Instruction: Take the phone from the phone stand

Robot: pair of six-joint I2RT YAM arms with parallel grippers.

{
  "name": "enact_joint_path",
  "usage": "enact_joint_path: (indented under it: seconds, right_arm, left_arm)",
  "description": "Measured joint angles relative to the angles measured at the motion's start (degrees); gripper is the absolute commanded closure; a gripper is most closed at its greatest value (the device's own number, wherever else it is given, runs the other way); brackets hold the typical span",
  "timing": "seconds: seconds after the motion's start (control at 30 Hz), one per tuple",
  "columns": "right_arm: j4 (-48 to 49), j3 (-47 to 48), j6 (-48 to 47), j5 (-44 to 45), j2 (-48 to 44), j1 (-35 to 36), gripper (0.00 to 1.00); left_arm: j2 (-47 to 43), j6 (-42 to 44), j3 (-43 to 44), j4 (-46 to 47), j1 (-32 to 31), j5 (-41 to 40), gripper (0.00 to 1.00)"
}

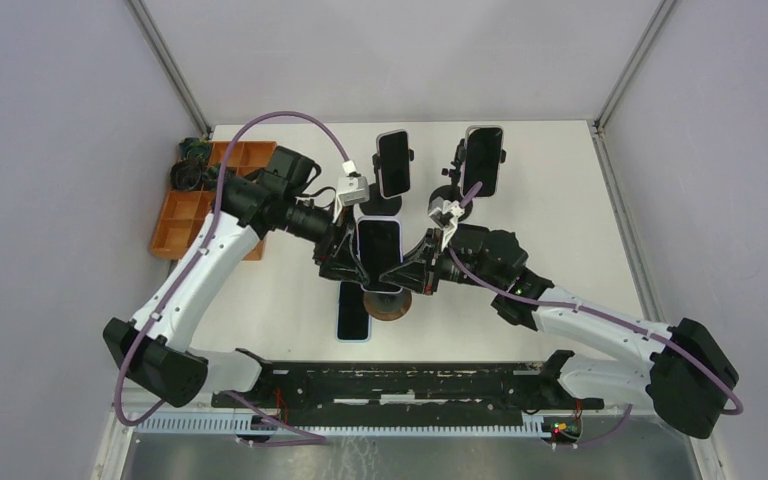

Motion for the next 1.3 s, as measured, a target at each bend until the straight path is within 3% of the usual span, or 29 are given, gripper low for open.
enact_joint_path:
  seconds: [0.07,0.3,0.63,0.9,1.3]
  right_arm:
    - [-1.44,-0.04,-0.02,0.0,-0.22,-0.13,1.0]
    - [0.09,-3.21,0.94,-1.53,-5.57,-2.27,1.0]
    - [19.41,-4.96,12.48,-6.58,-4.85,-1.49,1.0]
    - [23.17,-1.62,13.73,-6.73,-1.16,5.35,1.0]
    - [29.24,3.04,14.62,-4.87,3.93,8.0,1.0]
  left_arm:
    - [-1.4,0.26,0.0,0.07,0.0,0.07,0.01]
    - [-10.86,1.55,-0.44,0.07,0.0,0.17,0.0]
    - [-24.17,2.84,-11.39,5.73,-0.11,-5.51,0.0]
    - [-23.78,0.09,-12.02,13.25,-0.15,-5.99,0.03]
    - [-23.41,-0.09,-12.02,13.84,-0.24,-1.97,0.13]
